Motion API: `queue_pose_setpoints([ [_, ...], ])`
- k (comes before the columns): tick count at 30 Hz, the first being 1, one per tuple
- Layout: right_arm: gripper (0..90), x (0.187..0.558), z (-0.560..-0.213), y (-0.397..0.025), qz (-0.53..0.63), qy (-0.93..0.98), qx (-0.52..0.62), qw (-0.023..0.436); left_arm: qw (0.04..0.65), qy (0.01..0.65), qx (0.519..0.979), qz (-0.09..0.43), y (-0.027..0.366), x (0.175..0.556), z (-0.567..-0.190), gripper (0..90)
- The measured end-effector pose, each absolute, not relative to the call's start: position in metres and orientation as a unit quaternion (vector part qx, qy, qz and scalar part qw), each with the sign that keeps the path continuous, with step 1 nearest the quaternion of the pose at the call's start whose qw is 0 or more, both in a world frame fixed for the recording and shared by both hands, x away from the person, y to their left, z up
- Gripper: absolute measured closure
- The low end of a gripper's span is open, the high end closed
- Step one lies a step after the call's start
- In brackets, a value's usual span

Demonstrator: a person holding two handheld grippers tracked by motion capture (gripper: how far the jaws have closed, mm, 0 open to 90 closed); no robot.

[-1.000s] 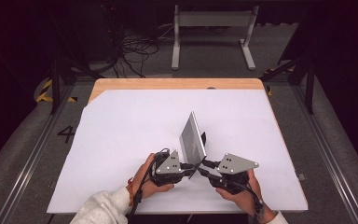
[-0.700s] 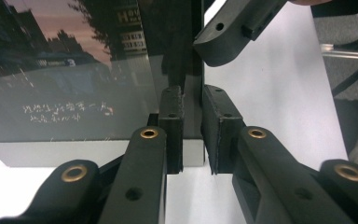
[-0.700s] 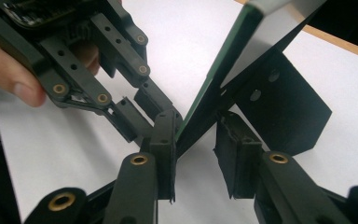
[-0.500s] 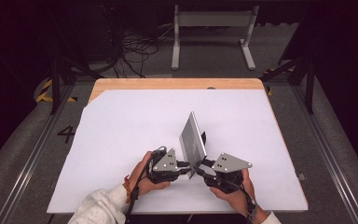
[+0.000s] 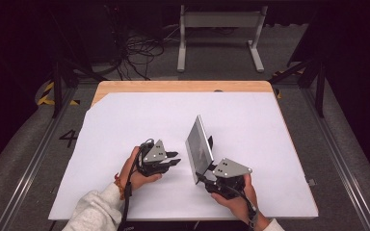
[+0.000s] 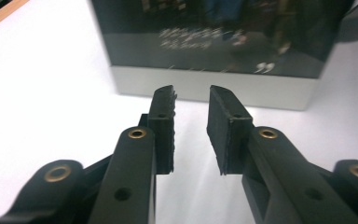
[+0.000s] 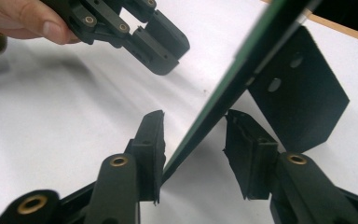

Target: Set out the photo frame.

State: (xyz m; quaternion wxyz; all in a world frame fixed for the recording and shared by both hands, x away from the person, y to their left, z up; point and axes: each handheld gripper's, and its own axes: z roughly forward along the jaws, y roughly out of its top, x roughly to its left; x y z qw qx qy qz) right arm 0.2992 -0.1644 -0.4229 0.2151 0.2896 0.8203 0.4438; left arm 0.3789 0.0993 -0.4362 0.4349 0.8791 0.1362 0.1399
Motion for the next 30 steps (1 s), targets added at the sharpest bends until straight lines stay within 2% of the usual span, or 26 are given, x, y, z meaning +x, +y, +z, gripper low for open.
queue_pose_setpoints([
  [5,64.6,0.301,-0.423,-0.167,0.449,0.820,0.290,0.204,0.433,0.148,0.878,0.143,0.103,0.383,-0.437,64.3],
  [13,66.6,0.302,-0.423,-0.172,0.450,0.823,0.283,0.200,0.436,0.143,0.879,0.132,0.101,0.385,-0.437,55.2],
  [25,71.0,0.302,-0.425,-0.187,0.462,0.820,0.281,0.186,0.429,0.158,0.881,0.120,0.082,0.398,-0.440,29.3],
  [30,69.4,0.300,-0.426,-0.187,0.464,0.814,0.291,0.192,0.433,0.166,0.878,0.120,0.081,0.399,-0.439,25.1],
])
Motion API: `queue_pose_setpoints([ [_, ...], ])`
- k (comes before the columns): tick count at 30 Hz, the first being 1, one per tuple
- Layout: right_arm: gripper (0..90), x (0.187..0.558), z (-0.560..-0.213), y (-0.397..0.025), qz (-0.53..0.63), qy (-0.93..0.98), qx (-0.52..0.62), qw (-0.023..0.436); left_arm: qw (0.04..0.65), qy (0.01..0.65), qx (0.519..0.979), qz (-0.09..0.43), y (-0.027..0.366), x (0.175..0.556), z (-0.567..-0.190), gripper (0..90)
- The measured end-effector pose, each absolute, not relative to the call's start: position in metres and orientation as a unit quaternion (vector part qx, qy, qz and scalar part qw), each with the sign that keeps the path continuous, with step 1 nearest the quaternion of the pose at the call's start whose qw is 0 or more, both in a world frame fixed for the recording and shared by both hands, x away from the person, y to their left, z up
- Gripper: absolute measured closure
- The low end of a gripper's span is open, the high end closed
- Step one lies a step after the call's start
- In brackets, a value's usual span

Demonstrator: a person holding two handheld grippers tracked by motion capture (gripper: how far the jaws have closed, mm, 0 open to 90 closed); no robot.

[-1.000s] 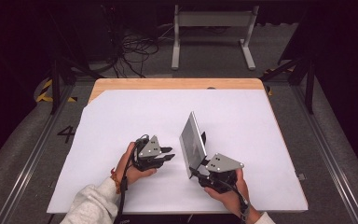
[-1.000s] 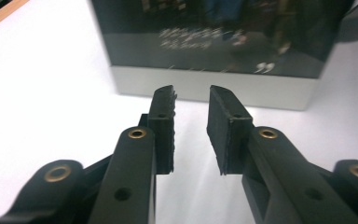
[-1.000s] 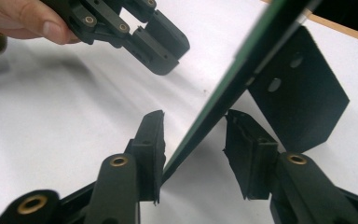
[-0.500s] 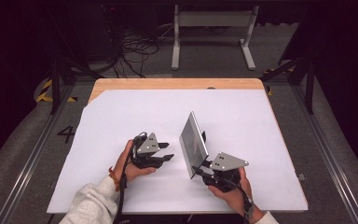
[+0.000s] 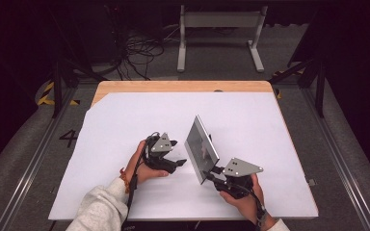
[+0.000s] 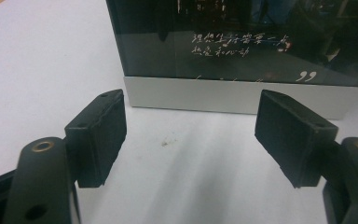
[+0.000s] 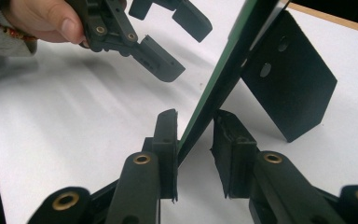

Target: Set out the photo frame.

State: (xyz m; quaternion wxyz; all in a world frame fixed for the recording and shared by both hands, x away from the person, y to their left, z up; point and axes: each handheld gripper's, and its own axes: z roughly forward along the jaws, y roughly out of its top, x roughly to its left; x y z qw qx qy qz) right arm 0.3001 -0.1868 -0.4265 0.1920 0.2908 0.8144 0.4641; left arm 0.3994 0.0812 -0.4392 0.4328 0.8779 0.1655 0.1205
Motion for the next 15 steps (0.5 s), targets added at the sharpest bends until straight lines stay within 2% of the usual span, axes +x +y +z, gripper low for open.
queue_pose_setpoints([
  [1,64.8,0.2997,-0.4271,-0.1858,0.460,0.814,0.296,0.197,0.432,0.166,0.878,0.121,0.0814,0.3995,-0.4392,24.6],
  [6,59.3,0.3004,-0.4305,-0.1814,0.461,0.810,0.304,0.197,0.430,0.168,0.878,0.122,0.0829,0.4008,-0.4392,23.2],
  [11,59.8,0.3026,-0.4340,-0.1787,0.478,0.795,0.316,0.197,0.425,0.169,0.881,0.121,0.0824,0.4008,-0.4396,22.9],
  [14,68.1,0.3029,-0.4354,-0.1768,0.486,0.786,0.326,0.202,0.426,0.166,0.881,0.121,0.0832,0.4008,-0.4388,22.9],
  [15,68.3,0.3039,-0.4356,-0.1779,0.490,0.783,0.327,0.198,0.426,0.166,0.881,0.121,0.0836,0.4012,-0.4389,22.9],
])
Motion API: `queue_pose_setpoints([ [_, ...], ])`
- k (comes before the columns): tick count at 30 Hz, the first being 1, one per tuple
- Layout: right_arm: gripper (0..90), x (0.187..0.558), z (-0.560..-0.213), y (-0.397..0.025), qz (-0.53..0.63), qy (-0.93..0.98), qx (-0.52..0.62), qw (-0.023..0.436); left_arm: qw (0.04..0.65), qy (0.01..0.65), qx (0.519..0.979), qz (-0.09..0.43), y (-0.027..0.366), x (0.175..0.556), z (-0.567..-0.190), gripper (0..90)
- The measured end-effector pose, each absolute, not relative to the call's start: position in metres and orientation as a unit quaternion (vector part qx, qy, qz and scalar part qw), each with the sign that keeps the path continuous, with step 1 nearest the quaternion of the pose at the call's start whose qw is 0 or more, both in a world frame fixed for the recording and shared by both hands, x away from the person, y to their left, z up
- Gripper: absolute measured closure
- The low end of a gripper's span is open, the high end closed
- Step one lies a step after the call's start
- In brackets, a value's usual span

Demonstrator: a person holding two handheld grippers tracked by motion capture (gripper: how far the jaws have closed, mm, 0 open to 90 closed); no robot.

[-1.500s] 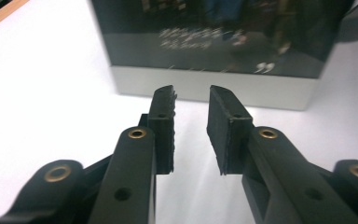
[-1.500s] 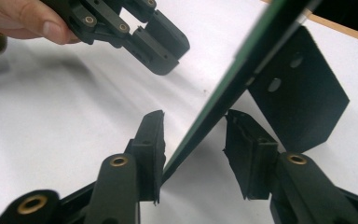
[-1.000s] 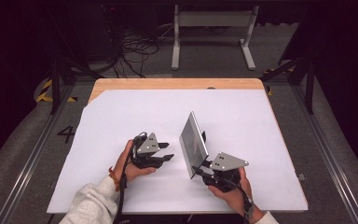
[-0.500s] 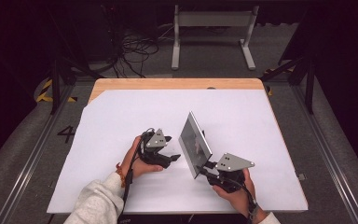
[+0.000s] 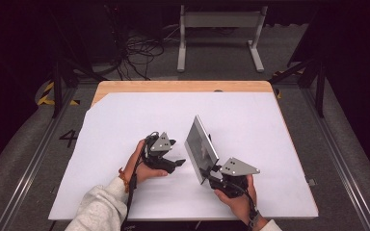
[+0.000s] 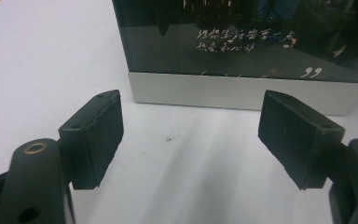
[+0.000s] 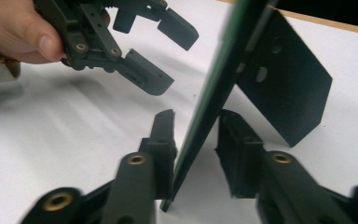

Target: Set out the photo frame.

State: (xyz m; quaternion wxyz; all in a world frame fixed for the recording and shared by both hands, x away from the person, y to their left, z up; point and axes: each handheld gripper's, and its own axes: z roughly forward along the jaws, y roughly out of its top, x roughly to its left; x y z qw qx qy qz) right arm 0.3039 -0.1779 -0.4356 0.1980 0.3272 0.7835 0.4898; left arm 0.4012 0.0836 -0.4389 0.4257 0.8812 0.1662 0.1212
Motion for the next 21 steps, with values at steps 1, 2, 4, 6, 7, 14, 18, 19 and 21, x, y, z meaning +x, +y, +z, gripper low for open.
queue_pose_setpoints([
  [1,68.7,0.305,-0.436,-0.180,0.494,0.782,0.330,0.189,0.424,0.167,0.882,0.123,0.084,0.401,-0.439,22.9],
  [2,69.1,0.306,-0.436,-0.181,0.496,0.781,0.332,0.183,0.424,0.167,0.882,0.123,0.084,0.401,-0.439,22.9],
  [4,69.5,0.307,-0.436,-0.182,0.497,0.782,0.330,0.180,0.427,0.170,0.880,0.122,0.084,0.401,-0.439,22.9],
  [6,70.0,0.308,-0.436,-0.184,0.499,0.783,0.330,0.173,0.424,0.167,0.882,0.122,0.084,0.402,-0.439,22.8],
  [7,70.5,0.309,-0.436,-0.185,0.499,0.784,0.329,0.169,0.426,0.170,0.880,0.121,0.084,0.402,-0.440,22.8],
  [14,72.5,0.312,-0.435,-0.192,0.498,0.789,0.324,0.155,0.425,0.172,0.881,0.118,0.083,0.406,-0.443,22.5],
  [18,74.1,0.312,-0.433,-0.197,0.493,0.794,0.320,0.154,0.428,0.167,0.881,0.113,0.080,0.409,-0.443,22.0],
  [19,74.6,0.313,-0.433,-0.199,0.492,0.796,0.317,0.153,0.431,0.169,0.879,0.113,0.080,0.410,-0.443,21.5],
  [21,75.4,0.313,-0.432,-0.202,0.489,0.798,0.317,0.153,0.436,0.169,0.876,0.115,0.080,0.412,-0.443,21.0],
])
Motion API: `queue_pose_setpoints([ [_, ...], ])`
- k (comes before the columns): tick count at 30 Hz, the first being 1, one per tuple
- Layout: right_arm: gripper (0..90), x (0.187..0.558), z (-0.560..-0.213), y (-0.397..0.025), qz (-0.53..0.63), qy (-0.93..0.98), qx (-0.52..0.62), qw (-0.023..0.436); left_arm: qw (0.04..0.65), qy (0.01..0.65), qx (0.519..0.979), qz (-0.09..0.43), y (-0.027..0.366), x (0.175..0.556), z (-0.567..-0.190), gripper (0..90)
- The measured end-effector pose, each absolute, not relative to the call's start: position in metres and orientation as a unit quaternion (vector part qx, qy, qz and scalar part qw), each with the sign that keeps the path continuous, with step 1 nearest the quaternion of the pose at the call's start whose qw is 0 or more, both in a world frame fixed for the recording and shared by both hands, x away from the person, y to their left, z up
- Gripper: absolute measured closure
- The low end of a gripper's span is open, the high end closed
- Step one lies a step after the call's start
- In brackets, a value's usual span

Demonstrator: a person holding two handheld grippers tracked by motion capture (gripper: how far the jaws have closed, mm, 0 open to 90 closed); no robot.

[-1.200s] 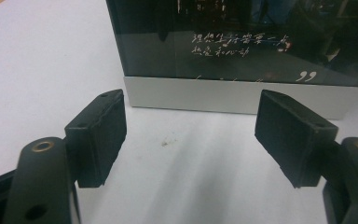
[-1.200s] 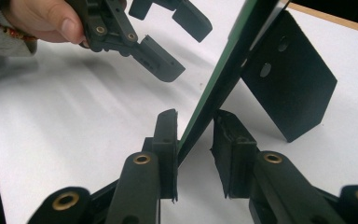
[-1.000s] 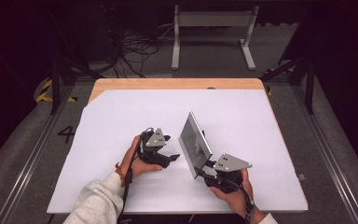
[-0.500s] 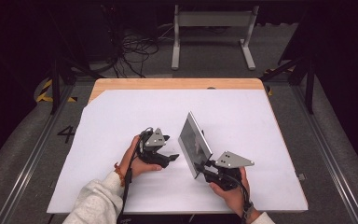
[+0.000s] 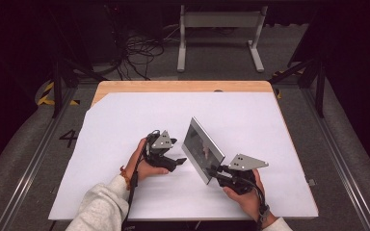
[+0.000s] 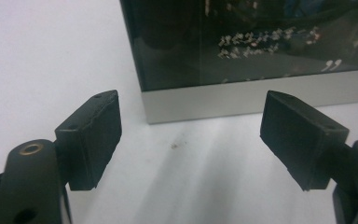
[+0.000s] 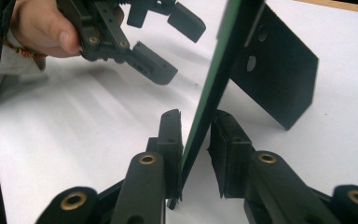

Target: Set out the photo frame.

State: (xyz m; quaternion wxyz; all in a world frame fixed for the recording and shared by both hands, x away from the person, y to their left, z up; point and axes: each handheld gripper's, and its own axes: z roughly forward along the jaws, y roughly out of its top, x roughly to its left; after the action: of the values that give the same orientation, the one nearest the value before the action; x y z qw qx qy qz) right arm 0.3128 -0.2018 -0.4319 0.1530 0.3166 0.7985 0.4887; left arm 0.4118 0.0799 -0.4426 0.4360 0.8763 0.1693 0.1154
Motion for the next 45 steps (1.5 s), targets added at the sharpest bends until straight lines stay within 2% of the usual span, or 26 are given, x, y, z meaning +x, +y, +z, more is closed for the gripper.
queue_pose_setpoints([
  [12,76.2,0.313,-0.431,-0.205,0.483,0.804,0.310,0.157,0.445,0.178,0.874,0.083,0.072,0.429,-0.447,14.6],
  [30,80.7,0.316,-0.427,-0.212,0.470,0.813,0.308,0.153,0.443,0.153,0.881,0.058,0.058,0.440,-0.451,14.3],
  [37,81.2,0.317,-0.427,-0.215,0.472,0.812,0.310,0.150,0.439,0.110,0.891,0.030,0.051,0.436,-0.448,22.5],
  [39,81.4,0.317,-0.427,-0.216,0.472,0.811,0.311,0.150,0.434,0.112,0.893,0.037,0.049,0.434,-0.447,21.9],
  [45,82.3,0.318,-0.427,-0.218,0.474,0.809,0.315,0.145,0.430,0.118,0.894,0.032,0.056,0.435,-0.446,31.0],
])
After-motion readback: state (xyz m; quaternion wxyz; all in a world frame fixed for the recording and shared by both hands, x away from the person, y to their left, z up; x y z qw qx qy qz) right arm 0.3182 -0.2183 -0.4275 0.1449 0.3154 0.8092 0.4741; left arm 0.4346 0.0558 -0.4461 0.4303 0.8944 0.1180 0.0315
